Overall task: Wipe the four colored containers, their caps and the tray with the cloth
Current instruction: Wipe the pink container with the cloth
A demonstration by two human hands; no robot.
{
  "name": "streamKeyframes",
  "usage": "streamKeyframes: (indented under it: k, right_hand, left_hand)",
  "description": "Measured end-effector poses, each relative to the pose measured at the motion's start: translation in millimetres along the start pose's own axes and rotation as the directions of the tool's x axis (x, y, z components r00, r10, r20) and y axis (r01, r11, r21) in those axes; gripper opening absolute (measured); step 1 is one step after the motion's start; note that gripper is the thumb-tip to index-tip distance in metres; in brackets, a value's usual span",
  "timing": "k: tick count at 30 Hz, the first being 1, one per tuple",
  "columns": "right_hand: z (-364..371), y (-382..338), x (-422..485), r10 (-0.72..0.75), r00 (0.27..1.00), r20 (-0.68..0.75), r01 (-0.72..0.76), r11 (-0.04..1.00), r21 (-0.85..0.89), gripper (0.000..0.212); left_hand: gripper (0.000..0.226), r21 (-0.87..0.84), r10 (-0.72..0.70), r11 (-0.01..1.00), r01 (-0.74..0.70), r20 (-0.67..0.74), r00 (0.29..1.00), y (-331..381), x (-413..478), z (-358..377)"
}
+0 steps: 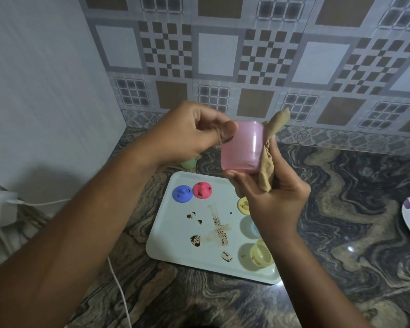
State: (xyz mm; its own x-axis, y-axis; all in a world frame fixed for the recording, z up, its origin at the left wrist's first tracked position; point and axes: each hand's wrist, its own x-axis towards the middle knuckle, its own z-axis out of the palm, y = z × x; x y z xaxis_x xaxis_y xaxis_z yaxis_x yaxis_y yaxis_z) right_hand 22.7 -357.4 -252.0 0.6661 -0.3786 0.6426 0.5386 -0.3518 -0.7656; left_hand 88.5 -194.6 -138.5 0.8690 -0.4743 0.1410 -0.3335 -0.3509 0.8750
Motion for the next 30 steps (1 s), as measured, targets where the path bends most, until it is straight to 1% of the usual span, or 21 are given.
streamKeyframes:
  k: [2,3,4,6,7,8,9,11,12,13,15,18,19,20,22,23,24,25,27,28,30]
  right_hand:
    - [0.6,-4.0,1.6,0.016,1.000,0.000,-0.016,0.999,0.030,0.088]
    - [1.0,-5.0,2.7,-0.017,1.000,0.005,0.017,1.000,0.001,0.089]
    - [1.5,-4.7,3.1,-0.081,0.997,0.013,0.082,0.994,-0.074,0.089]
    - [2.8,-3.9,2.2,-0.234,0.971,0.049,0.239,0.942,-0.237,0.086]
    - [3.5,-3.2,2.4,-0.269,0.961,0.056,0.275,0.924,-0.268,0.084]
    - [4.3,-3.1,3.2,-0.268,0.962,0.048,0.271,0.926,-0.263,0.083]
    - [4.4,-2.5,4.8,-0.236,0.971,0.028,0.236,0.944,-0.229,0.083]
    - [2.1,-2.1,8.1,-0.096,0.995,-0.025,0.093,0.992,-0.087,0.083]
    - [0.1,-2.2,10.2,-0.022,0.999,-0.038,0.022,1.000,-0.004,0.081]
    - [-1.6,-1.8,11.5,0.022,0.999,-0.044,-0.020,0.999,0.049,0.080]
    - [-3.2,-0.4,13.1,0.023,0.999,-0.034,-0.021,0.997,0.070,0.078]
    - [-0.5,-1.8,13.1,0.001,1.000,0.006,-0.001,0.997,0.071,0.079]
    - [0.6,-2.1,13.3,-0.029,1.000,0.008,0.029,0.999,0.028,0.080]
    - [1.4,-1.6,12.4,-0.080,0.997,0.011,0.081,0.995,-0.059,0.082]
    - [2.0,0.2,8.6,-0.204,0.978,0.039,0.208,0.951,-0.228,0.081]
    - [1.7,1.6,6.5,-0.225,0.973,0.052,0.231,0.940,-0.250,0.081]
    - [1.1,2.7,4.4,-0.207,0.976,0.060,0.216,0.947,-0.237,0.082]
    - [0.1,2.6,2.6,-0.164,0.985,0.060,0.173,0.965,-0.195,0.084]
    - [-1.5,-1.1,-0.1,-0.059,0.998,0.030,0.061,0.996,-0.063,0.088]
    - [-1.5,-4.5,-0.6,-0.024,1.000,0.013,0.024,1.000,-0.005,0.089]
    - [-0.5,-10.2,0.1,0.009,1.000,0.004,-0.009,0.998,0.064,0.091]
  left_hand:
    - [0.035,-0.071,-0.013,0.997,0.012,-0.021,1.000,-0.4,1.1,-1.6]
    - [0.033,-0.086,-0.006,0.996,0.003,-0.036,0.999,1.6,1.6,-0.9]
    - [0.033,-0.074,0.009,0.997,-0.013,-0.049,0.999,4.0,2.0,0.9]
    - [0.041,-0.014,0.064,0.998,-0.065,-0.081,0.995,8.2,1.6,7.5]
    - [0.046,0.018,0.086,0.996,-0.085,-0.096,0.992,10.0,1.1,10.8]
    - [0.045,0.026,0.089,0.996,-0.087,-0.100,0.991,12.0,0.0,12.3]
    - [0.040,-0.007,0.082,0.997,-0.083,-0.094,0.992,13.2,-0.8,11.2]
    - [0.033,-0.163,0.033,0.986,-0.042,-0.063,0.997,13.5,-1.1,5.2]
    - [0.033,-0.215,0.013,0.976,-0.024,-0.053,0.999,12.4,0.0,1.3]
    - [0.035,-0.226,0.003,0.974,-0.014,-0.051,0.999,10.7,1.2,-2.0]
    - [0.033,-0.232,-0.010,0.973,-0.001,-0.046,0.999,7.8,3.6,-4.7]
    - [0.006,-0.273,-0.019,0.962,0.004,-0.052,0.998,5.8,7.3,-3.8]
    - [0.007,-0.248,-0.014,0.969,-0.001,-0.062,0.998,5.2,7.8,-3.4]
    - [0.010,-0.190,0.002,0.982,-0.017,-0.075,0.997,5.3,7.5,-2.7]
    - [0.003,-0.004,0.068,0.998,-0.069,-0.101,0.993,7.2,4.8,0.3]
    - [0.003,0.078,0.105,0.992,-0.098,-0.096,0.990,9.2,2.7,1.8]
    - [0.008,0.125,0.122,0.986,-0.110,-0.089,0.989,10.4,1.1,1.8]
    - [0.016,0.131,0.119,0.985,-0.109,-0.073,0.990,11.5,0.1,1.0]
    - [0.033,0.036,0.051,0.998,-0.049,-0.050,0.997,10.5,-0.5,-3.9]
    - [0.037,-0.034,0.008,0.999,-0.009,-0.035,0.999,7.9,-0.5,-7.0]
    - [0.031,-0.164,-0.050,0.985,0.050,0.004,0.999,4.0,-0.1,-7.8]
